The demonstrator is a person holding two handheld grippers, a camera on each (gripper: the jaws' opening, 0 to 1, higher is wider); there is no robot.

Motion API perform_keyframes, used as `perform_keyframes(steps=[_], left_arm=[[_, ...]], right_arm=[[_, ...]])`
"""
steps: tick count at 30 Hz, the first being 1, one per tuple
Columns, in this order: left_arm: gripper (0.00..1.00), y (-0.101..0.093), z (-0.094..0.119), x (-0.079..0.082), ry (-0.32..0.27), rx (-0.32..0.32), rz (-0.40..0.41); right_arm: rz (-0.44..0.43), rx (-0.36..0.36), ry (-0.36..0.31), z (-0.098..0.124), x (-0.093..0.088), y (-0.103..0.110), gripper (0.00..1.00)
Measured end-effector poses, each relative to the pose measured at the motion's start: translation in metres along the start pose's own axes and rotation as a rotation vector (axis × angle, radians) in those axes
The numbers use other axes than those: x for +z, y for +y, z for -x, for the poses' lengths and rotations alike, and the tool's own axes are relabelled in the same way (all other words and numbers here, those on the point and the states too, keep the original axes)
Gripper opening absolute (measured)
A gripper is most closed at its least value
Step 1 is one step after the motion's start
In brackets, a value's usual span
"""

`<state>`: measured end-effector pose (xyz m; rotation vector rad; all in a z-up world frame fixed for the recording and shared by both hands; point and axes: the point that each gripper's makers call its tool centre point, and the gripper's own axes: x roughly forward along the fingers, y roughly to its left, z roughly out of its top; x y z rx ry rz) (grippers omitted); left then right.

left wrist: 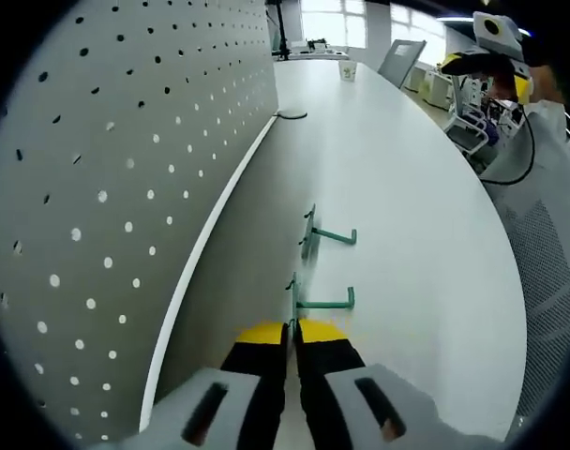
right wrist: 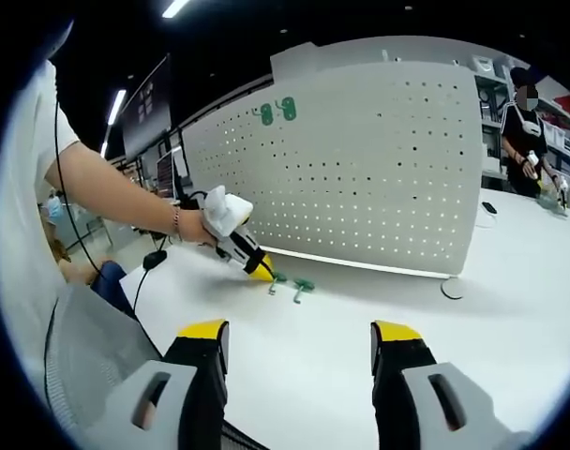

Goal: Insert the hook assembly into the mounting plate slot until the hook locks in place.

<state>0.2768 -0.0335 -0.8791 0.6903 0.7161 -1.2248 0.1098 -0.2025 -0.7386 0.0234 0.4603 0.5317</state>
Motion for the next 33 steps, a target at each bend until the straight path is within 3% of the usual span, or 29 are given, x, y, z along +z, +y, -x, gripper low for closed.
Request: perform_keyframes(steps=[7,11,23,33], left_arm=[[0.03,0.0,0.001,0.002,-0.006,-0.006,0.009],[0.03,0.006,0.008,0.022,-0.105,0.004,0.078],[0.03,0.004,0.023,0.041,-0.191,0.02,0.067],[0.03,0.007,0.045,0.057,-0.298,0.067,0.067]], right_arm=[[-0.004,-0.002,-0.001,0.001,-0.001,-0.001,0.59],[-0.007,-0.004,-0.003,0.001,-0.001,-0.001,0.59],[-0.01,0.001,-0.013,-0.001,0.001,0.001,0.59],[-0.021,0.007,-0.036,-0.002,0.005,0.003,0.62]])
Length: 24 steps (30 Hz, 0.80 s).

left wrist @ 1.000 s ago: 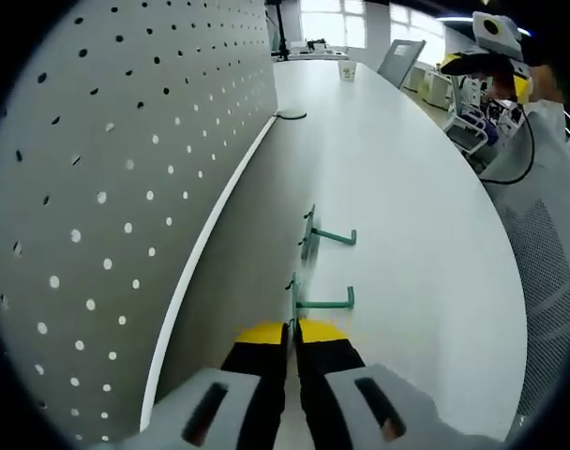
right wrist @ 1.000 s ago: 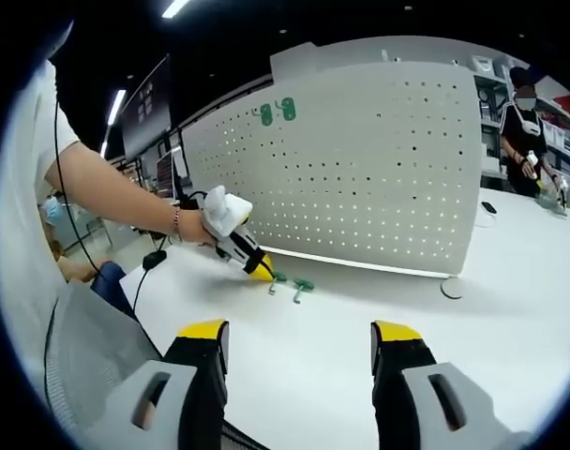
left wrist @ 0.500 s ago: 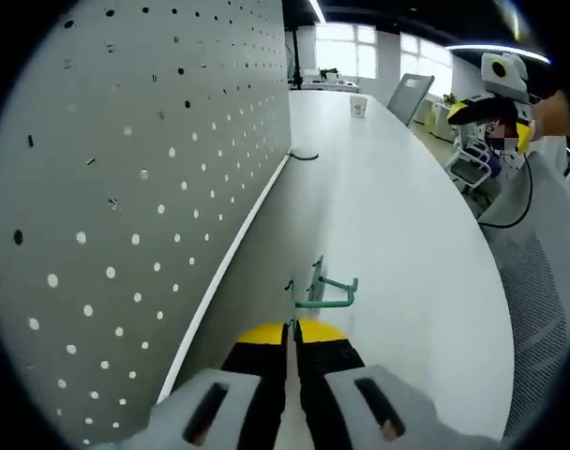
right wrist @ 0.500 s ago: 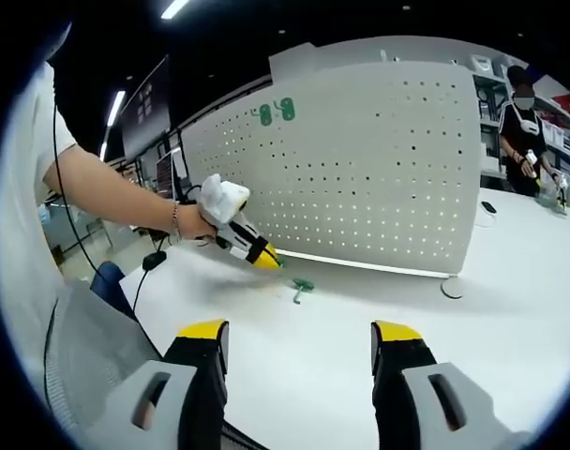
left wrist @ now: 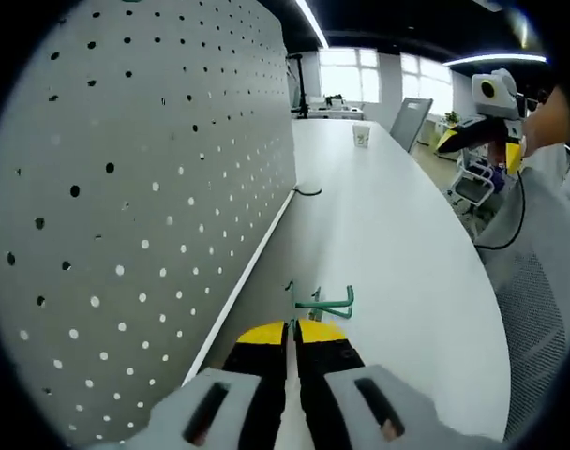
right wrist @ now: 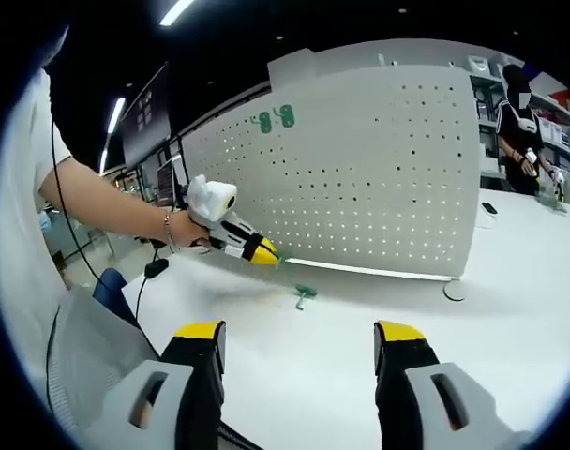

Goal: Insert the hook assembly into the mounting plate slot until the hook locks in place.

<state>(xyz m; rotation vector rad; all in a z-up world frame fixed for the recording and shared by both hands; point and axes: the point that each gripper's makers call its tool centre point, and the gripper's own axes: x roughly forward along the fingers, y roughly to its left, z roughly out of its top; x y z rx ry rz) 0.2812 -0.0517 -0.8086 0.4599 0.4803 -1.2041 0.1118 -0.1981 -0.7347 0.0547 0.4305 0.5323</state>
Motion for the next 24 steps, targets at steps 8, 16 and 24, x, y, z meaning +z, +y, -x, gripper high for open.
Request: perform_keyframes(steps=[8,16,24], left_arm=[[0.02,-0.003,0.013,0.015,-0.057,0.036,-0.007],[0.02,-0.006,0.026,0.031,-0.119,0.059,0.014],[0.02,-0.012,0.039,0.045,-0.183,0.087,0.021]], right_arm=[[-0.005,0.005,-0.014,-0.001,0.003,0.001,0.62],[-0.029,0.004,-0.048,0.002,0.01,0.001,0.61],[-0.038,0.01,-0.081,0.002,0.018,0.003,0.62]])
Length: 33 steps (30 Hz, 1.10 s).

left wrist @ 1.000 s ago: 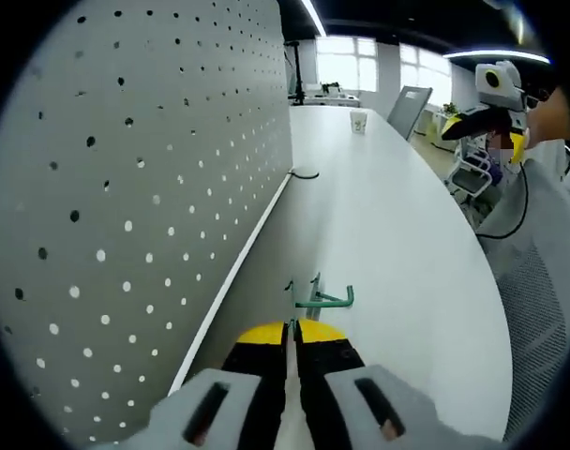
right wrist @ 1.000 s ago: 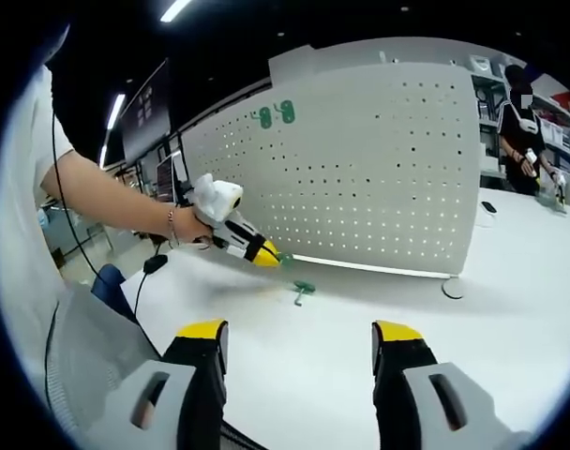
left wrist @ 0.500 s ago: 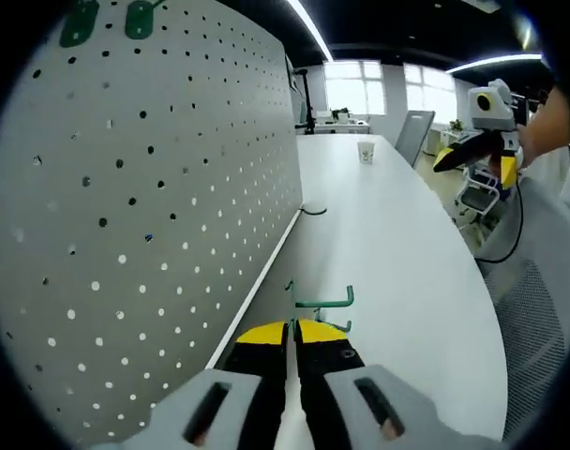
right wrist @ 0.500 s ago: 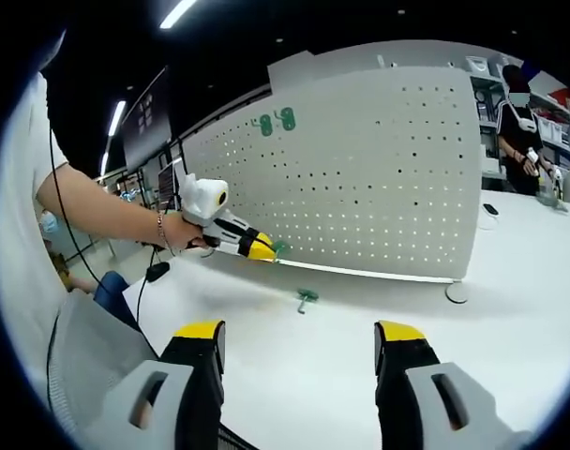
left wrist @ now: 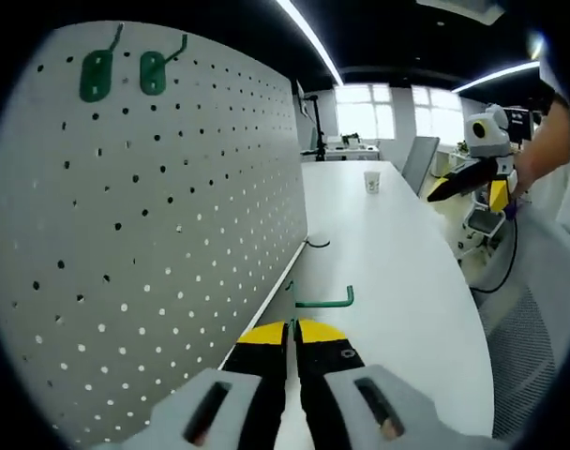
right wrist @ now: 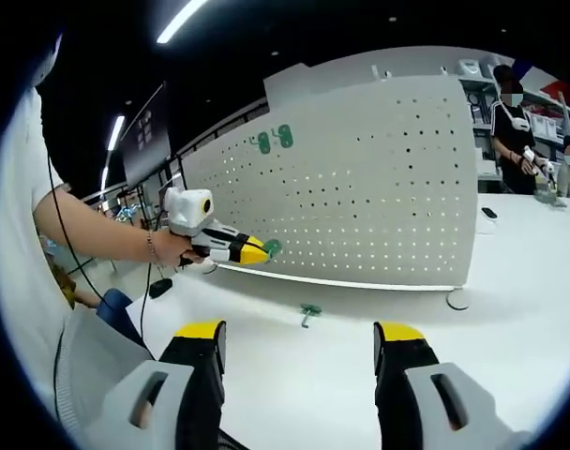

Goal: Insert the hook assembly into the mounting plate slot until the hook locks in place.

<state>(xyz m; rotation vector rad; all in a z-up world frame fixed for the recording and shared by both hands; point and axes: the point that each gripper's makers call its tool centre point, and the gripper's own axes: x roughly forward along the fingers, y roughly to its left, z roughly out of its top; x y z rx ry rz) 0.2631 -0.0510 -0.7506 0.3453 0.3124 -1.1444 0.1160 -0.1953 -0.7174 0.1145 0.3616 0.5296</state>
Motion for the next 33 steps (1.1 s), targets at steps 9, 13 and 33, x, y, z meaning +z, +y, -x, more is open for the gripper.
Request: perform_keyframes(steps=[9,13,33], left_arm=[[0.03,-0.011,0.014,0.015,-0.083,0.019,0.029],[0.02,-0.013,0.022,0.025,-0.122,0.03,0.042],[0.03,-0.023,0.068,0.066,-0.291,0.082,0.078]], right_arm=[[-0.012,0.016,-0.01,0.0,0.001,0.006,0.64],[-0.011,0.018,-0.012,0.0,0.003,0.007,0.64],[-0.025,0.046,-0.055,-0.002,0.011,0.021,0.63]])
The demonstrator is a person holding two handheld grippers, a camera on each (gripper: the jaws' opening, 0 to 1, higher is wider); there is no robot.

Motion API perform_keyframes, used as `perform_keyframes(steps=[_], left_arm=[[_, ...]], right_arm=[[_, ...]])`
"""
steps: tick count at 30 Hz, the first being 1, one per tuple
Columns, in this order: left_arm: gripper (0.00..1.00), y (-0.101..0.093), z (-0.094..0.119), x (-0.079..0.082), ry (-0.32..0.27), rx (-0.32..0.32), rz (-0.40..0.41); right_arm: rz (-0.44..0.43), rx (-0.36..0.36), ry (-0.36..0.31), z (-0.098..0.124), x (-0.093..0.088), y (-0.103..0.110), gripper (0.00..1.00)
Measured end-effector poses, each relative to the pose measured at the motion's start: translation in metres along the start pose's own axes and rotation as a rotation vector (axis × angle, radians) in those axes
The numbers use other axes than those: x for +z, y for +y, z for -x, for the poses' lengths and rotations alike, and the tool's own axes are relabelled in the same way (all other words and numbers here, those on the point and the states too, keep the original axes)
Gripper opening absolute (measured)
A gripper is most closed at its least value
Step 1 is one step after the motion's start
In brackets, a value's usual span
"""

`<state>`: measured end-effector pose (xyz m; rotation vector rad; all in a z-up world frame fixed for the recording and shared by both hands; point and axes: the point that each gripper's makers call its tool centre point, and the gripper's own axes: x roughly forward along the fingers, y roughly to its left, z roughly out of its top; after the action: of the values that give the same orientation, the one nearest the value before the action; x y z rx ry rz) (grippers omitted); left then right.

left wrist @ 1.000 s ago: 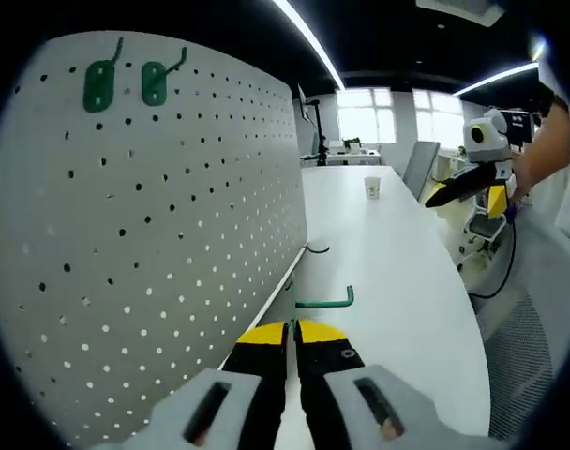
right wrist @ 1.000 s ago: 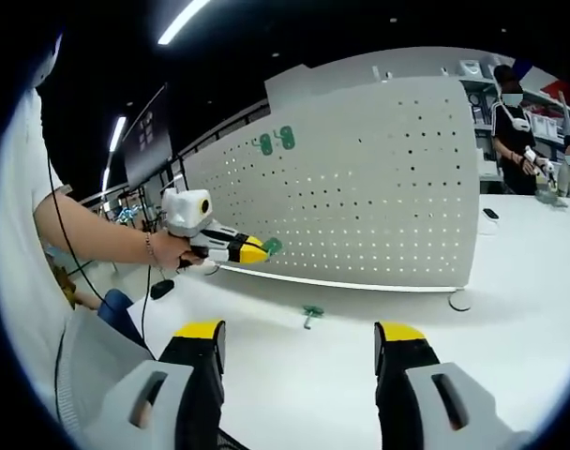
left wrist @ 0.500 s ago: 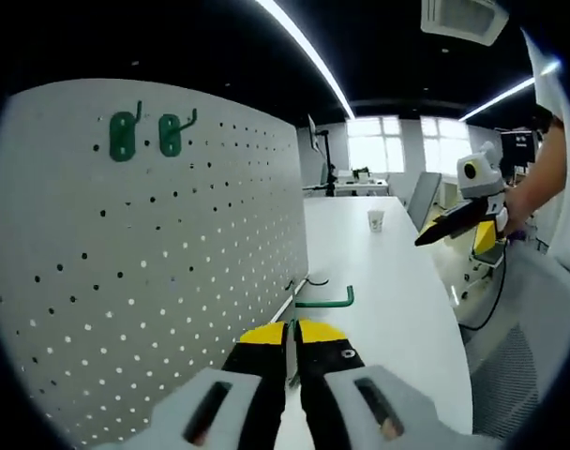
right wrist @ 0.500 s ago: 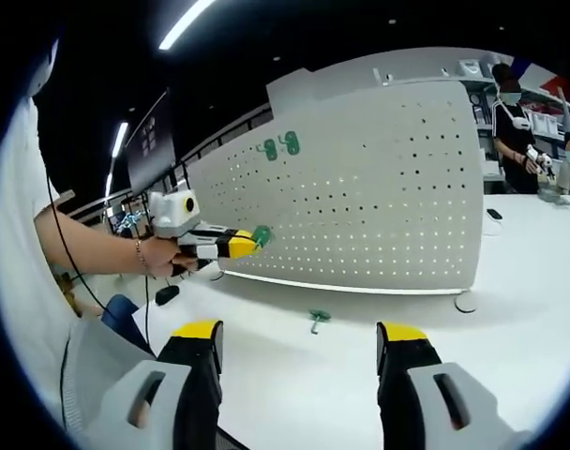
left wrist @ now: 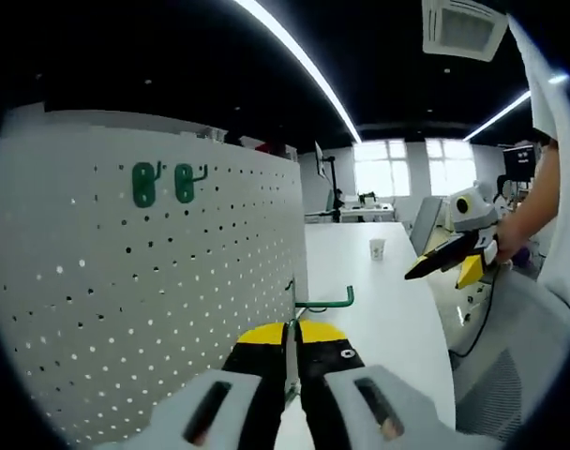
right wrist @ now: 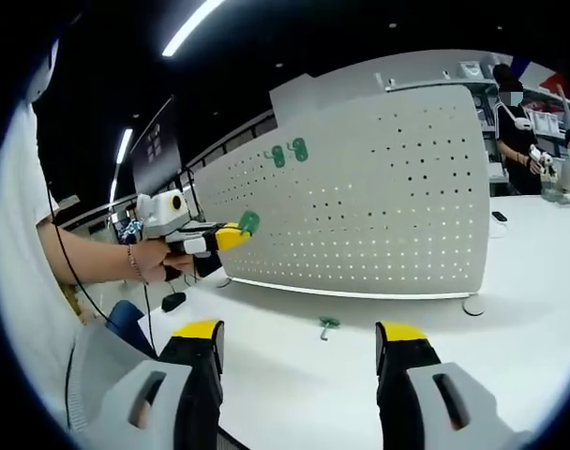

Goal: Insert the hook assembly into the mounting plate slot until the hook locks in place.

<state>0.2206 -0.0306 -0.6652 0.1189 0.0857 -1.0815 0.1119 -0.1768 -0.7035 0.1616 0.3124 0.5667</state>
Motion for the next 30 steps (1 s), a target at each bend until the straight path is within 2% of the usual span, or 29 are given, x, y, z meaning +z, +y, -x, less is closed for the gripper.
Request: perform_keyframes(steps=[12,27,30], left_arm=[[0.03,-0.001,0.022,0.023,-0.082,0.049,0.018],[0.03,-0.005,0.041,0.031,-0.137,0.103,0.051],[0.03,-0.004,0.046,0.037,-0.163,0.122,0.063]], right_arm=[[0.008,0.023,-0.022,-0.003,0.01,0.008,0.63],[0.002,0.055,-0.038,-0.009,0.019,0.015,0.63],[0.001,0.063,-0.044,-0.01,0.023,0.017,0.63]])
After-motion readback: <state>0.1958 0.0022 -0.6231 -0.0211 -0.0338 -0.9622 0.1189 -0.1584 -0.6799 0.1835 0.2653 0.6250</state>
